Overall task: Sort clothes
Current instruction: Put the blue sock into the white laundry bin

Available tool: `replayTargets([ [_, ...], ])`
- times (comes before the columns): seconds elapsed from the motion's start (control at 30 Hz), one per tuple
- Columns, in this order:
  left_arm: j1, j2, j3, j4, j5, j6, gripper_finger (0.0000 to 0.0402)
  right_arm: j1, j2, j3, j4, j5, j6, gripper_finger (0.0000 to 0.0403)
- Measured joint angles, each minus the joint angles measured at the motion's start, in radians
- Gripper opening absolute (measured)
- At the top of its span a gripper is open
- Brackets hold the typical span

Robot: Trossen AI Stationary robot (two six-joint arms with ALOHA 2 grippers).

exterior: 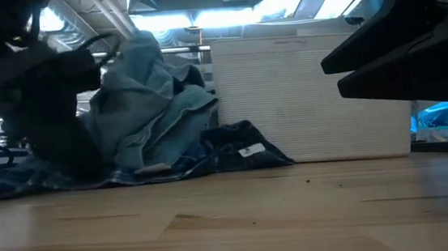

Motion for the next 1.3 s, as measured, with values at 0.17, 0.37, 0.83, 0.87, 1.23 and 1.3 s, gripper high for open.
replayTargets([
  [0.17,-0.028,0.134,0.092,0.148,0.029,0.094,0.0156,0.0,0.0,0.0,-0.01,0.0,-0.001,0.0232],
  [0.37,-0.048,0.189,0.254,0.124,0.244,0.304,0.0156,0.0,0.0,0.0,-0.017,0.0,0.0,0.0232],
  [0.83,-0.121,-0.094,0.637,-0.877,-0.143,0.264,0.0156,0.0,0.0,0.0,-0.023,-0.011,0.003,0.0232],
  [0.87,-0.116,-0.118,0.639,-0.951,-0.179,0.228,0.0156,0.0,0.0,0.0,-0.022,-0.011,0.004,0.0232],
  [1.23,0.018,-0.318,0.578,-1.409,-0.25,-0.097,0.0156,0.0,0.0,0.0,-0.023,-0.012,0.004,0.0232],
  [1.3,0.055,-0.342,0.554,-1.413,-0.243,-0.103,0.0157,0.0,0.0,0.0,-0.023,-0.012,0.004,0.0232],
])
